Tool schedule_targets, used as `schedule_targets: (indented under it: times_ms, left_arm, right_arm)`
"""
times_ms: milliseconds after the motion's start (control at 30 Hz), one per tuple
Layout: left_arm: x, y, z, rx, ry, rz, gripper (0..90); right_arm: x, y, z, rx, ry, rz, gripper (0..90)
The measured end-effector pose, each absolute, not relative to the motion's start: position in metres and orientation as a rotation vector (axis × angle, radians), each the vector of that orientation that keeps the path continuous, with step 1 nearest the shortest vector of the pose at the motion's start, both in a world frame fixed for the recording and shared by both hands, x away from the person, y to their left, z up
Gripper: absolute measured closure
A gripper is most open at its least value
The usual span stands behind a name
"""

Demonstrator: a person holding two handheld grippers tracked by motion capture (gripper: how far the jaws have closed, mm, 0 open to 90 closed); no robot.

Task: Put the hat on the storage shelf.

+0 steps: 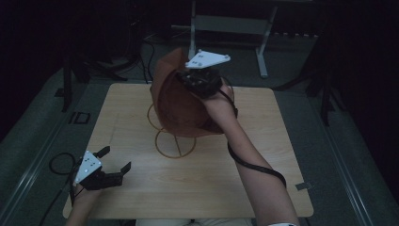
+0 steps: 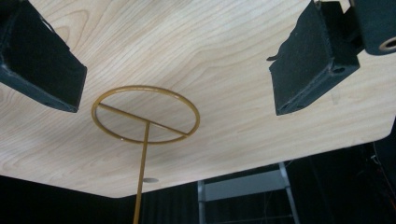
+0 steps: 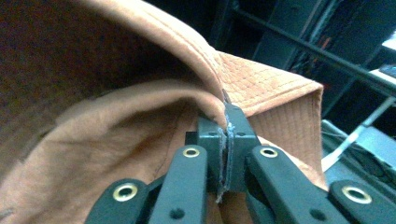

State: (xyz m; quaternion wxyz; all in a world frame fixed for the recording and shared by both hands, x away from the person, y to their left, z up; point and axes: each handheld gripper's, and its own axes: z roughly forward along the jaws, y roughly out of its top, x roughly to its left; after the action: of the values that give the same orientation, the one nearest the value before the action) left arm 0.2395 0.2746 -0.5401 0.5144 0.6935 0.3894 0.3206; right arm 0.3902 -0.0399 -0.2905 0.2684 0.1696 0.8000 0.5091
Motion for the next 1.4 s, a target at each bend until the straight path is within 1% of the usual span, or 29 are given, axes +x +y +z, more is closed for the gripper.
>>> schedule_targets:
  times_ms: [33, 100, 267, 433, 600, 767, 800, 833, 867, 900, 933, 967, 1033, 1133, 1167, 1267, 1400]
  left_arm:
    - [0.24, 0.275, -0.542, 1.666, 0.939, 0.764, 4.1]
    - [0.24, 0.275, -0.543, 1.668, 0.94, 0.764, 4.1]
    - [0.241, 0.276, -0.546, 1.669, 0.947, 0.754, 4.1]
    - [0.24, 0.278, -0.548, 1.649, 0.946, 0.741, 4.1]
    - [0.241, 0.277, -0.551, 1.656, 0.939, 0.732, 4.1]
    - [0.242, 0.277, -0.554, 1.654, 0.937, 0.726, 4.1]
    - [0.242, 0.277, -0.554, 1.654, 0.937, 0.726, 4.1]
    - [0.242, 0.277, -0.555, 1.659, 0.939, 0.721, 4.1]
    - [0.242, 0.277, -0.555, 1.659, 0.939, 0.721, 4.1]
    - [0.242, 0.276, -0.556, 1.66, 0.939, 0.721, 4.1]
    - [0.242, 0.276, -0.556, 1.667, 0.938, 0.722, 4.0]
    - [0.242, 0.276, -0.556, 1.668, 0.935, 0.724, 4.0]
    - [0.242, 0.277, -0.557, 1.661, 0.937, 0.721, 4.1]
    - [0.242, 0.277, -0.557, 1.652, 0.94, 0.719, 4.0]
    - [0.242, 0.278, -0.557, 1.649, 0.941, 0.716, 4.1]
    - [0.242, 0.277, -0.558, 1.651, 0.945, 0.715, 4.0]
    - [0.242, 0.277, -0.559, 1.655, 0.946, 0.711, 4.0]
  right_arm:
    - [0.393, -0.027, -0.297, 0.446, 2.195, 1.349, 87.6]
    - [0.396, -0.015, -0.304, 0.432, 2.236, 1.326, 87.6]
    - [0.401, 0.003, -0.321, 0.414, 2.33, 1.288, 87.2]
    - [0.406, 0.01, -0.335, 0.414, 2.389, 1.284, 85.9]
    - [0.408, 0.007, -0.342, 0.433, 2.392, 1.331, 84.3]
    - [0.411, 0.006, -0.343, 0.439, 2.426, 1.391, 71.5]
    - [0.411, 0.006, -0.343, 0.439, 2.426, 1.391, 71.5]
    - [0.412, 0.008, -0.342, 0.443, 2.445, 1.393, 66.2]
    - [0.412, 0.008, -0.342, 0.443, 2.445, 1.393, 66.2]
    - [0.411, 0.009, -0.341, 0.428, 2.456, 1.391, 53.8]
    - [0.409, 0.009, -0.341, 0.419, 2.468, 1.395, 51.0]
    - [0.409, 0.009, -0.341, 0.419, 2.468, 1.395, 51.0]
    - [0.403, 0.005, -0.339, 0.395, 2.451, 1.361, 46.2]
    - [0.399, 0.0, -0.335, 0.385, 2.43, 1.361, 44.2]
    - [0.397, -0.003, -0.333, 0.389, 2.427, 1.366, 42.0]
    - [0.399, -0.014, -0.327, 0.418, 2.431, 1.436, 42.1]
    - [0.404, -0.017, -0.331, 0.459, 2.448, 1.429, 41.4]
